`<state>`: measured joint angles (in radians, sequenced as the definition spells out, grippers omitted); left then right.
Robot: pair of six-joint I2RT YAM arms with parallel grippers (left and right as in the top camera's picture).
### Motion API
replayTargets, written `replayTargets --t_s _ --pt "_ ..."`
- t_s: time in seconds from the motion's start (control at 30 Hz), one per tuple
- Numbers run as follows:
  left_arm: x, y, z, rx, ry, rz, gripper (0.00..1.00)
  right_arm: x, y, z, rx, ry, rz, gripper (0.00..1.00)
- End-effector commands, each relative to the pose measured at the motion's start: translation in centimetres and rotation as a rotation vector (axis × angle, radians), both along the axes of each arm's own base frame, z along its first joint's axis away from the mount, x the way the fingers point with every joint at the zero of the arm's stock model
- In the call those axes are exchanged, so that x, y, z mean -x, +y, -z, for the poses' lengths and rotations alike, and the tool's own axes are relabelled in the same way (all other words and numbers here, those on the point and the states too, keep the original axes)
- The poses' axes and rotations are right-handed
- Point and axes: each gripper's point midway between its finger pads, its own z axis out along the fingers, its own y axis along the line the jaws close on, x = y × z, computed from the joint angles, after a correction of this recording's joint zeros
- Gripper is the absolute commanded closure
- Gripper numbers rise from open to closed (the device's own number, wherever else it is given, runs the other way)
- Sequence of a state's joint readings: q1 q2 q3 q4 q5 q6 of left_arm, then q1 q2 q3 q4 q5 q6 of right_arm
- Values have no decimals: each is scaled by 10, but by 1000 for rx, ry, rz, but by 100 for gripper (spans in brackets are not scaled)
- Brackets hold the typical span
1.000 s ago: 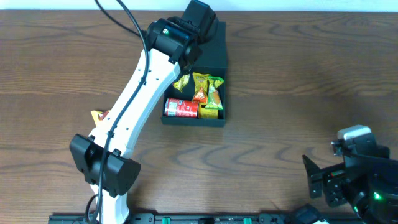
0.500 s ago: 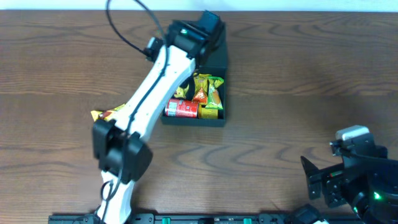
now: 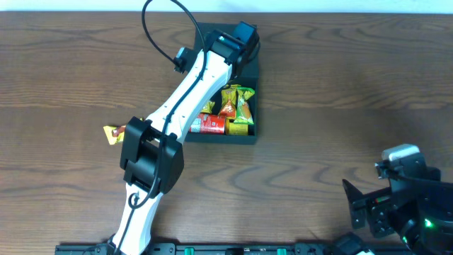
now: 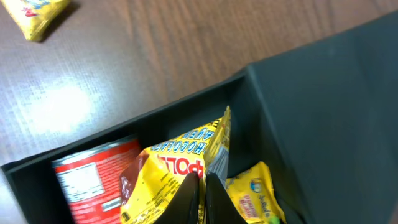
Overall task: Pack container
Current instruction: 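Open the left gripper to release the Apollo pack in the box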
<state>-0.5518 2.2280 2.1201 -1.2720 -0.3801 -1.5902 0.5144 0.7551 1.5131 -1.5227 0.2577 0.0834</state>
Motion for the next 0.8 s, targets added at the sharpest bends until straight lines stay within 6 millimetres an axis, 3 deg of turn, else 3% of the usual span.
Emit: replayTargets --t_s 0.0,0.33,0.77 --pt "-6 5 5 -71 5 60 94 1 -1 -2 -10 -4 7 1" --pt "-7 13 4 -132 9 82 94 1 0 -2 -18 -2 13 1" --pt "2 12 39 -177 114 102 94 1 -1 -2 -17 -2 13 1"
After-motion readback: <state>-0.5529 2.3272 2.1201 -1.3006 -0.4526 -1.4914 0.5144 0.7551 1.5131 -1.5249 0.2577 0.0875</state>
